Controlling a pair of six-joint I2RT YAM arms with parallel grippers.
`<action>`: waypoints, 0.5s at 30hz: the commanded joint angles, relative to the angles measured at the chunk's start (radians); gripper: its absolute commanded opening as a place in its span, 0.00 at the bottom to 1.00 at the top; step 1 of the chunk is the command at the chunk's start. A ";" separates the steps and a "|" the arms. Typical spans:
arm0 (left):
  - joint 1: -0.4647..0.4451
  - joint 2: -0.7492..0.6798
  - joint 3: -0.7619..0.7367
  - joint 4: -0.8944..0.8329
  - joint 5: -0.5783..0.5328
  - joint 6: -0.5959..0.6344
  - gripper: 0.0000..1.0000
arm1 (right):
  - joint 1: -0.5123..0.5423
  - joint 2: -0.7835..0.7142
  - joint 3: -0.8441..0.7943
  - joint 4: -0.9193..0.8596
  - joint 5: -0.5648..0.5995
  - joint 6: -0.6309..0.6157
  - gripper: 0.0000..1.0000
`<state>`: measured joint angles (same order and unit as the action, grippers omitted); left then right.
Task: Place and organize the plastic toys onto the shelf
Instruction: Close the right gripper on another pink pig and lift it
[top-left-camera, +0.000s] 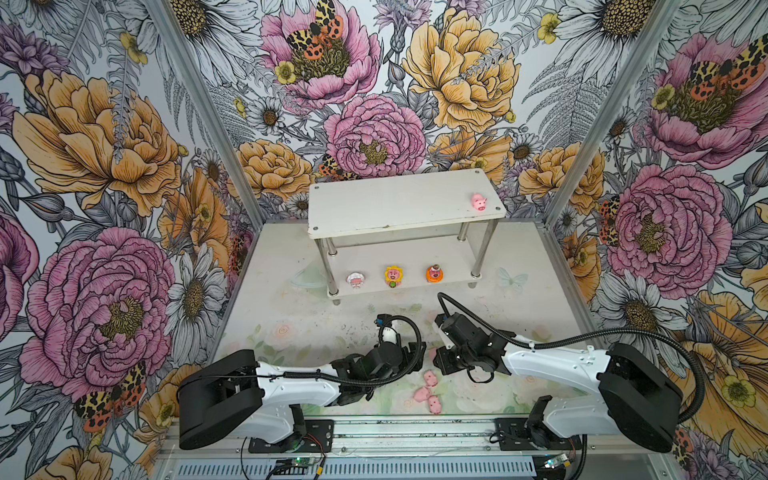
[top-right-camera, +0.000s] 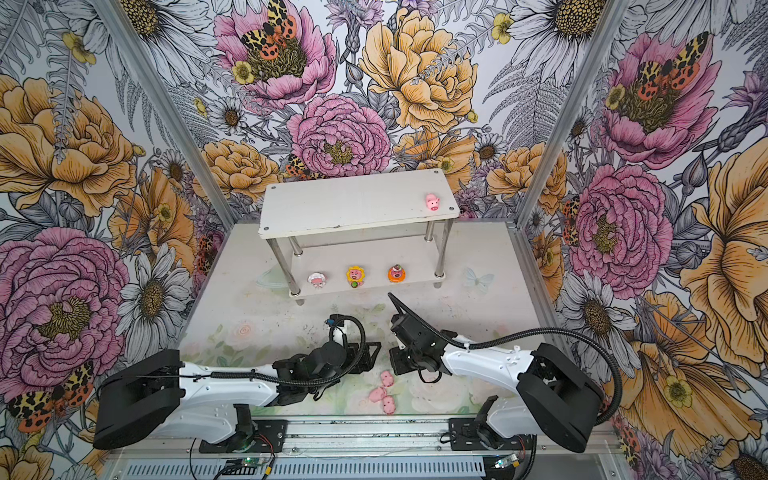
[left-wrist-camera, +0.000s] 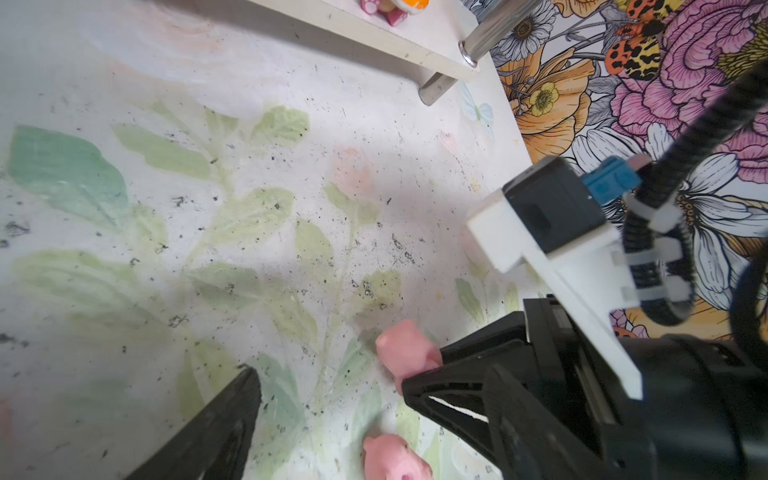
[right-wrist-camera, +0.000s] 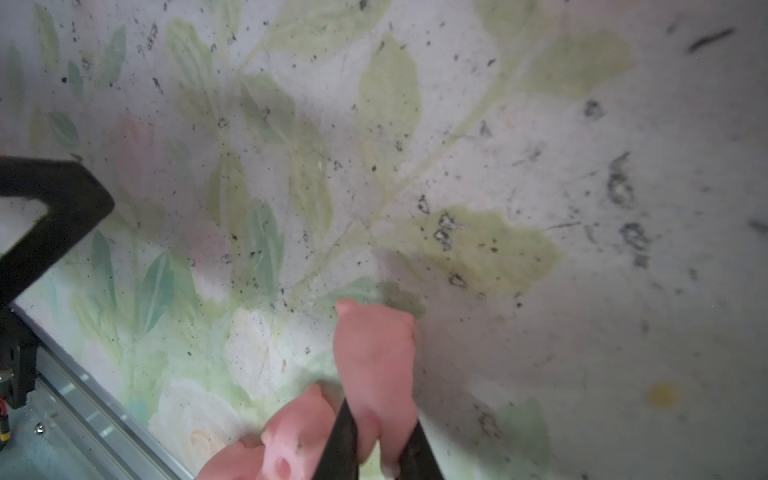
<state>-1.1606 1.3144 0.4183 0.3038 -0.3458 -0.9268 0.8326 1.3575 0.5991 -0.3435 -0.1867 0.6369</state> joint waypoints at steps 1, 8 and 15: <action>0.006 -0.028 -0.030 0.023 0.006 -0.023 0.86 | 0.003 0.036 0.025 0.080 -0.021 0.023 0.12; -0.001 -0.083 -0.072 0.022 -0.026 -0.032 0.86 | -0.001 0.074 -0.013 0.084 0.048 0.044 0.37; -0.003 -0.140 -0.096 0.008 -0.045 -0.027 0.86 | -0.033 -0.029 -0.082 0.078 0.125 0.078 0.52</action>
<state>-1.1610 1.1988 0.3359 0.3038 -0.3599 -0.9451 0.8188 1.3617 0.5552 -0.2405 -0.1299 0.6922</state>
